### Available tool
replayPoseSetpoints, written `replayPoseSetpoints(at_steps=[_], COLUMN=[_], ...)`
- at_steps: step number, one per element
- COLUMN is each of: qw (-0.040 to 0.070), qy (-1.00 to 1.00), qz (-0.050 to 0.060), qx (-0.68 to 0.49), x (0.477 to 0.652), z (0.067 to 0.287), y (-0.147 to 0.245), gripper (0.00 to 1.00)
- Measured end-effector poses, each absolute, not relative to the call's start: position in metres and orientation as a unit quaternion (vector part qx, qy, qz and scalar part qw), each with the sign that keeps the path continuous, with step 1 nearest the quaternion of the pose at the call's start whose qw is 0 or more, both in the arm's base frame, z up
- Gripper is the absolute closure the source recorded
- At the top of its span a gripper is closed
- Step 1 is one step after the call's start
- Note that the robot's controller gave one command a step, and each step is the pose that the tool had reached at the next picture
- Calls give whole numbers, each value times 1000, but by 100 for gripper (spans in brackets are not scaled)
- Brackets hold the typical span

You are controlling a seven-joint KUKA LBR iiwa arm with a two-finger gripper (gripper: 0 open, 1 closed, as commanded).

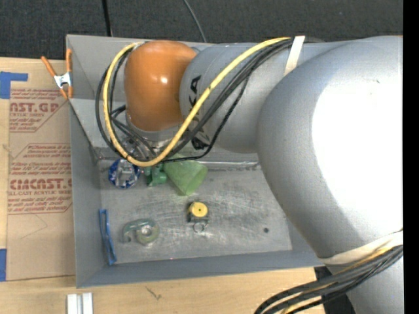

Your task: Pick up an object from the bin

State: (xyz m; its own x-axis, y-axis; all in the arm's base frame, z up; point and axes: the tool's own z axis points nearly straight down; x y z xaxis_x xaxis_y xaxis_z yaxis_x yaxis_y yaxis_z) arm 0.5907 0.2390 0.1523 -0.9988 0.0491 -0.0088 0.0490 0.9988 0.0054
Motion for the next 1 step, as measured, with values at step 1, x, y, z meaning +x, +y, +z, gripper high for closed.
replayPoseSetpoints(at_steps=[1], qw=[4], qy=[1000], qz=[1], qx=[-20], x=[595], z=[207], y=[237], gripper=[100])
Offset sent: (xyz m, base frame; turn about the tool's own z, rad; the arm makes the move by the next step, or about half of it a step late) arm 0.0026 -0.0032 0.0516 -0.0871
